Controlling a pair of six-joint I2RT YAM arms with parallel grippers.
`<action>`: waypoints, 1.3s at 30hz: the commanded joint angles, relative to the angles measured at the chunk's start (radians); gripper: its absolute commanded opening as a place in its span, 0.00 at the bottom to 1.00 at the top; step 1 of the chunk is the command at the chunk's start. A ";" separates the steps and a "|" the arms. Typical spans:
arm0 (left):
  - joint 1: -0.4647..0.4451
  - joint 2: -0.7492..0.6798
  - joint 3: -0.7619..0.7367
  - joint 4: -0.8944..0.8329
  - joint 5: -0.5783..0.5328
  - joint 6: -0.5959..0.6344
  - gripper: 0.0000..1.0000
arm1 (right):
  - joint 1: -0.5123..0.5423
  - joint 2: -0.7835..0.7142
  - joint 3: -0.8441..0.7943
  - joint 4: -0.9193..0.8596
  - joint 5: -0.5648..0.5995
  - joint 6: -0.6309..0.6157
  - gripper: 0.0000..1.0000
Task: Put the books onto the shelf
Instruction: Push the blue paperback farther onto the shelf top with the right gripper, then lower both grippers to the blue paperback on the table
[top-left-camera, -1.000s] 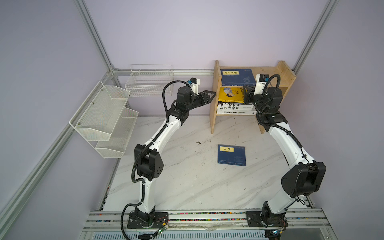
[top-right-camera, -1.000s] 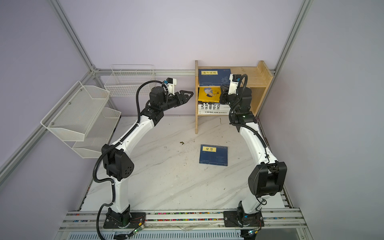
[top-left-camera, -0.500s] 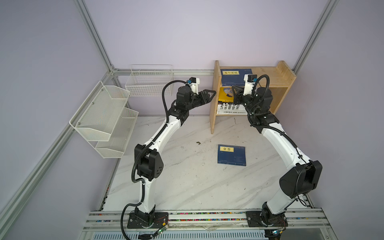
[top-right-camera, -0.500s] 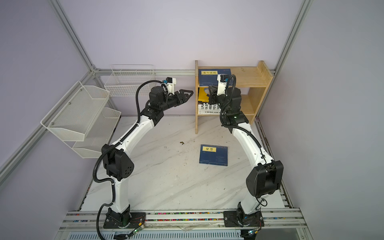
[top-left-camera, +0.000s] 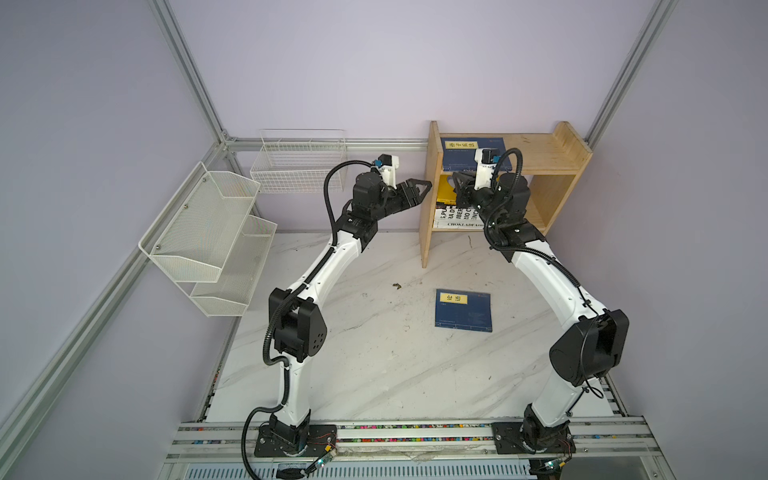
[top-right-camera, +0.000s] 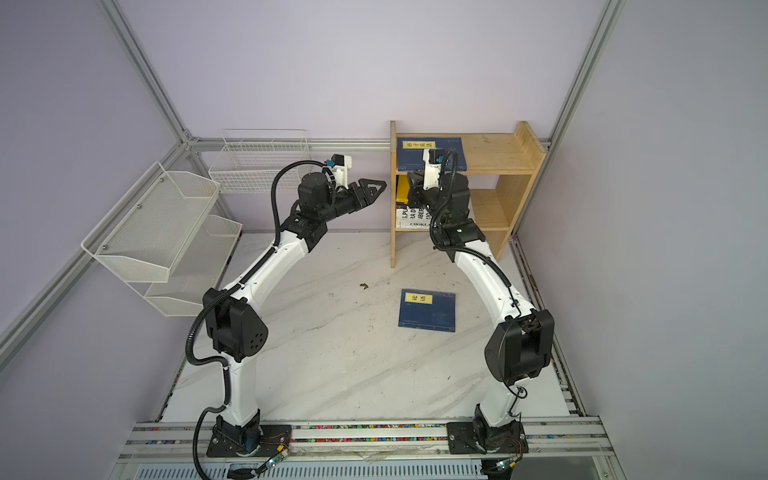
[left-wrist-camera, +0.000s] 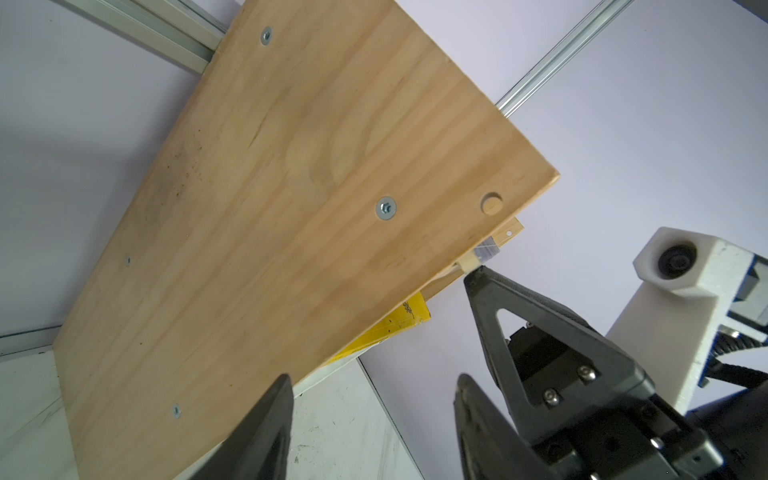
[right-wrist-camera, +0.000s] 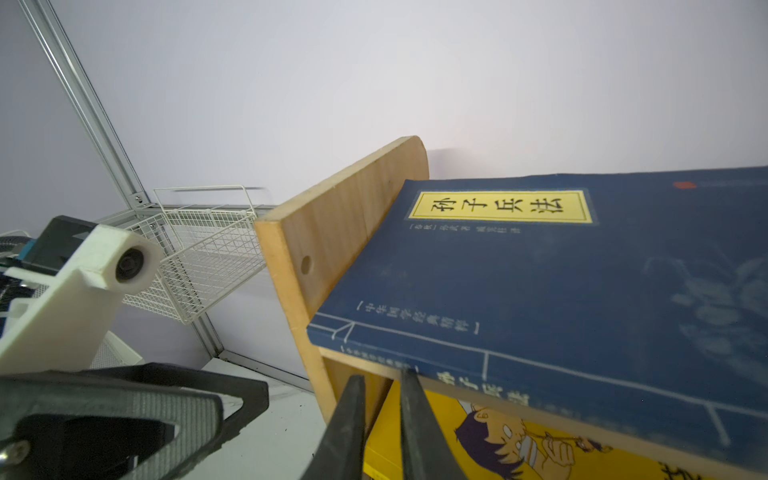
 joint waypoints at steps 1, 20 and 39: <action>0.012 -0.059 -0.027 0.047 -0.007 0.003 0.61 | 0.002 0.021 0.049 0.048 0.009 0.000 0.20; 0.022 -0.160 -0.237 0.033 0.023 0.005 0.73 | 0.012 -0.251 -0.233 -0.064 0.197 0.035 0.48; -0.167 -0.270 -0.875 0.053 -0.082 -0.222 0.85 | -0.248 -0.615 -1.003 -0.305 -0.083 0.468 0.77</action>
